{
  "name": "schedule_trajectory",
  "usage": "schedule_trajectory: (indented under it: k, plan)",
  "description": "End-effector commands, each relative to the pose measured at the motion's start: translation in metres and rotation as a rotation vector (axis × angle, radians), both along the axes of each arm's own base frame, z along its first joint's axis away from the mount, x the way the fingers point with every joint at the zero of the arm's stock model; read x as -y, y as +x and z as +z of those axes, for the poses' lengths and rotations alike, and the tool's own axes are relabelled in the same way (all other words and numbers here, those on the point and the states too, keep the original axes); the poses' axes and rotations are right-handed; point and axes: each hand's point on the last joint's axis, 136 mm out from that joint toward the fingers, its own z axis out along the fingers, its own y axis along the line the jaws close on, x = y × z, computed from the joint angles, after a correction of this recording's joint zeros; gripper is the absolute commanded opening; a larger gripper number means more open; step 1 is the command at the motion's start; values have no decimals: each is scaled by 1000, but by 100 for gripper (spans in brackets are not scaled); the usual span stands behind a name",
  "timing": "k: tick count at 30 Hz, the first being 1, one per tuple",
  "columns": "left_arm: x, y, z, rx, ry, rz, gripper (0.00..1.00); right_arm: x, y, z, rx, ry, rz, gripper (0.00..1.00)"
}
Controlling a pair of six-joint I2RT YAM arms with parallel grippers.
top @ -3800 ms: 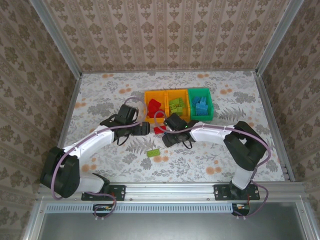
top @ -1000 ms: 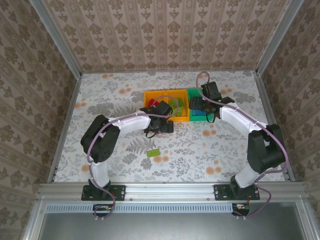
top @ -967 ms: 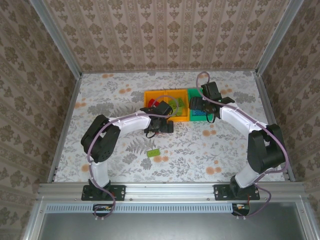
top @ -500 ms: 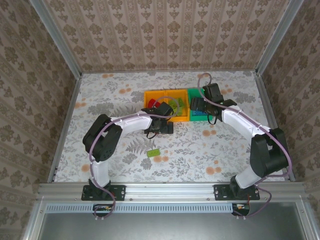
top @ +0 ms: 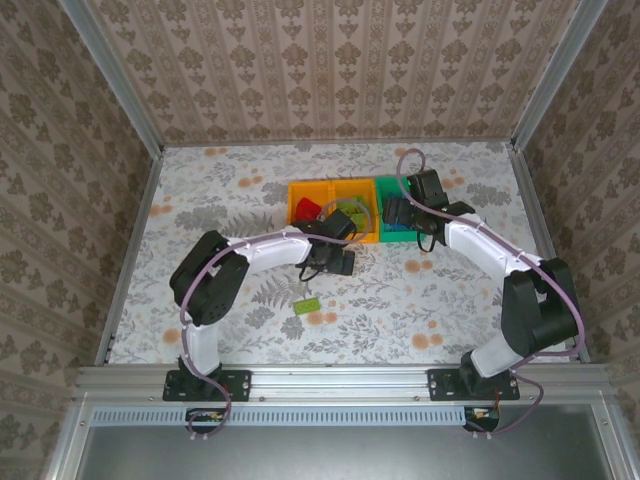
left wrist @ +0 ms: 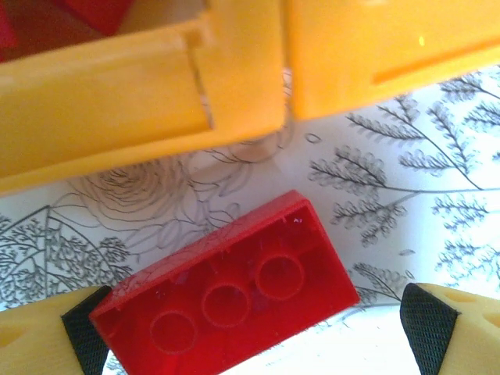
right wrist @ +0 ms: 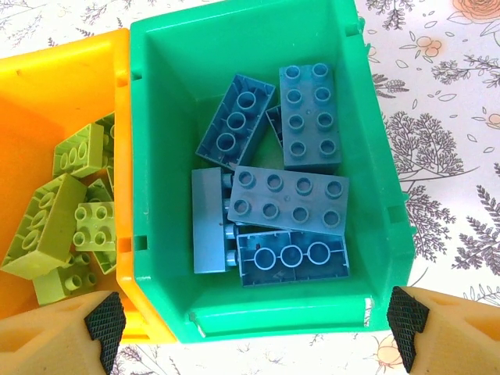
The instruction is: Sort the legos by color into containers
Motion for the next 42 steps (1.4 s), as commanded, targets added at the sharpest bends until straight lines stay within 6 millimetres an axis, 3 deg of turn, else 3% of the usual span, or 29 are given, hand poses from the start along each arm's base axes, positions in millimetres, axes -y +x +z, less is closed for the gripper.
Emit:
schedule_trajectory:
  k: [1,14,22,28,36,42]
  plan:
    - [4,0,8,28,25,-58,97,13,-3,8,27,-20,-35,91]
    - [-19,-2,21,54,94,2,100,21,-4,12,34,-13,-52,92]
    - [-5,1,8,-39,-17,147,100,23,-5,11,34,-11,-53,92]
    - [8,4,15,-45,-123,241,100,24,-4,6,35,15,-59,92]
    - [3,10,11,-46,-124,396,100,25,-2,6,51,61,-68,92]
    - [2,15,3,-45,-88,409,95,29,-4,4,54,79,-76,93]
